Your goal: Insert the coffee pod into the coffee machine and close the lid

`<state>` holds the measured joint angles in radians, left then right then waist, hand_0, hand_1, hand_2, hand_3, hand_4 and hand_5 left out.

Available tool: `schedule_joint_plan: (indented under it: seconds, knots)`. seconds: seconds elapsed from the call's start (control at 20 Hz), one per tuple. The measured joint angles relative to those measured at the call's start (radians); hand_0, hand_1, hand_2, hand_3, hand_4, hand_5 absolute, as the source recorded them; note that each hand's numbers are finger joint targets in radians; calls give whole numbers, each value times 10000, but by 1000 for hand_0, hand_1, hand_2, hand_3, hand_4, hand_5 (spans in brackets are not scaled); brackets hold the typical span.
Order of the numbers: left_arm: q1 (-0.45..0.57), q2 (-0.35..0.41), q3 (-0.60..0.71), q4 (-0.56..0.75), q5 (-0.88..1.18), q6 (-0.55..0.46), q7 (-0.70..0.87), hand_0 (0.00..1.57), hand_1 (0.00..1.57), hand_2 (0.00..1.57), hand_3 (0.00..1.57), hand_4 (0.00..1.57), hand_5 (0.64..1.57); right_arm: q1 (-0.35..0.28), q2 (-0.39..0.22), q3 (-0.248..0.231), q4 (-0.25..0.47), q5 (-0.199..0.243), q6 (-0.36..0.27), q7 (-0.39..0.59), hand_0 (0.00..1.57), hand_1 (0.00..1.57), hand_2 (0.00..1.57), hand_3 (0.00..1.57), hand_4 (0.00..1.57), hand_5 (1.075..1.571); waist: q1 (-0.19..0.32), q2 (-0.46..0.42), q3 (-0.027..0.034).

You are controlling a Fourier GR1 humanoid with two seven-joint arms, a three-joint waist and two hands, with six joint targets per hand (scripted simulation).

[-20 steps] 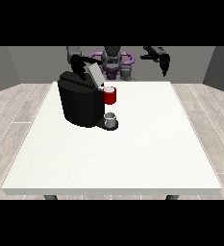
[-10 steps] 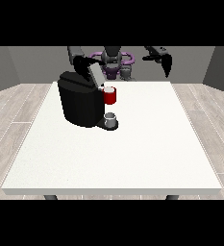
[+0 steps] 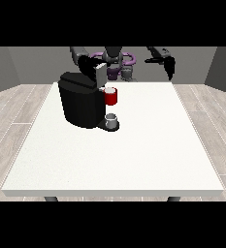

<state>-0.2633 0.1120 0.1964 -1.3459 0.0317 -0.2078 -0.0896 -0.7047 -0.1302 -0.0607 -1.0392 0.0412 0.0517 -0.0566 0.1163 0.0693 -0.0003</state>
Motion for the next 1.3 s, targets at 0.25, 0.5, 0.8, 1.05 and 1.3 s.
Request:
schedule_joint_plan:
  seconds: [0.25,0.5,0.8,1.05,1.3]
  knots:
    - [-70,22,-47,187,-41,103,-118,0,0,0,0,121,1571,-458,243,407,101,492,-163,98,0,0,0,0,125,1571,104,61,-1]
    - [-161,169,-51,102,160,-33,32,0,0,0,0,0,1571,-726,242,519,436,902,-229,-202,0,0,0,0,142,1571,235,161,1]
    - [-76,117,-214,193,46,11,-504,0,0,0,0,202,1571,-1082,552,545,430,976,-279,-156,0,0,0,0,67,1571,192,23,0]
    - [291,-126,-369,111,-30,192,-743,0,0,0,0,245,1571,-360,1034,906,75,690,66,-669,0,0,0,0,275,1571,-62,-521,2]
    - [635,-275,-316,392,-17,367,-841,0,0,0,0,192,1571,1296,1223,1666,-672,-373,50,-1128,0,0,0,0,157,1571,-629,-1249,2]
